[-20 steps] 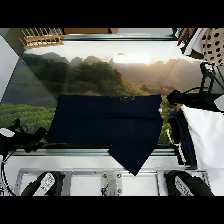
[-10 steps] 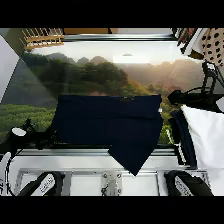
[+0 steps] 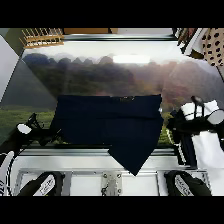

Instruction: Fold the clothes and pants, and hang the long-sleeved shirts on hangers.

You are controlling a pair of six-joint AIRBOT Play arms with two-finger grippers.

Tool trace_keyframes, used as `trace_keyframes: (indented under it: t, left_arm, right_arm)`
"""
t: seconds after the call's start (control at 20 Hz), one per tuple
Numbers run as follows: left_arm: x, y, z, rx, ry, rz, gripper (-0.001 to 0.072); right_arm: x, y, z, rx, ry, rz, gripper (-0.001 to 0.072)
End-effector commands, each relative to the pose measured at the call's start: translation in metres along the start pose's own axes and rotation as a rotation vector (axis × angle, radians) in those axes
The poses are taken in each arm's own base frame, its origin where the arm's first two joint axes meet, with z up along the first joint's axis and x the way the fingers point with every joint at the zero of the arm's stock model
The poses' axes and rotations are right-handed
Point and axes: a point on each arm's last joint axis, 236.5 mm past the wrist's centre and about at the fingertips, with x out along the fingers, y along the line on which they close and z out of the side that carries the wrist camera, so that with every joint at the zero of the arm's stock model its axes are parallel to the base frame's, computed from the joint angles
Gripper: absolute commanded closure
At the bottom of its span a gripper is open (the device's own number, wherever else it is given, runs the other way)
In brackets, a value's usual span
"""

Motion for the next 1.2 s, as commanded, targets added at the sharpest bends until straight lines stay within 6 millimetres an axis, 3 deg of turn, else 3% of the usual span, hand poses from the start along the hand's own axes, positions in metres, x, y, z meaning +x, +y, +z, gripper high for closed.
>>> trace_keyframes:
  t: [0.0, 0.1, 0.2, 0.25, 0.8, 0.85, 0.95, 1.0, 1.05, 1.15]
  left_arm:
    - [-0.002, 0.000, -0.006, 0.018, -0.007, -0.006, 0.0699]
    - [-0.003, -0.001, -0.006, 0.019, -0.009, -0.008, 0.0699]
    - [-0.003, -0.001, -0.006, 0.019, -0.010, -0.008, 0.0700]
    - [-0.003, -0.001, -0.005, 0.019, -0.013, -0.008, 0.0699]
    - [-0.003, -0.001, -0.005, 0.019, -0.013, -0.008, 0.0699]
    - [-0.003, -0.001, -0.005, 0.019, -0.013, -0.008, 0.0699]
    - [-0.005, -0.001, -0.005, 0.024, -0.010, -0.009, 0.0699]
    - [-0.008, -0.002, -0.004, 0.040, -0.004, -0.011, 0.0700]
    - [-0.014, -0.003, -0.002, 0.060, 0.007, -0.016, 0.0699]
    - [-0.030, -0.004, -0.002, 0.105, 0.046, -0.027, 0.0700]
  right_arm:
    - [0.050, 0.005, -0.083, 0.121, 0.232, 0.093, 0.0082]
    - [0.068, 0.019, -0.104, 0.141, 0.265, 0.140, 0.0092]
    - [0.078, 0.033, -0.116, 0.126, 0.278, 0.172, 0.0229]
    - [0.081, 0.041, -0.119, 0.106, 0.279, 0.183, 0.0250]
    - [0.096, 0.076, -0.132, 0.048, 0.311, 0.212, 0.0251]
    - [0.096, 0.079, -0.130, 0.053, 0.304, 0.222, 0.0279]
    - [0.093, 0.080, -0.122, 0.033, 0.279, 0.219, 0.0581]
    - [0.089, 0.081, -0.115, 0.012, 0.259, 0.217, 0.0658]
    - [0.083, 0.083, -0.107, -0.015, 0.242, 0.213, 0.0698]
    - [0.066, 0.084, -0.098, -0.090, 0.232, 0.191, 0.0698]
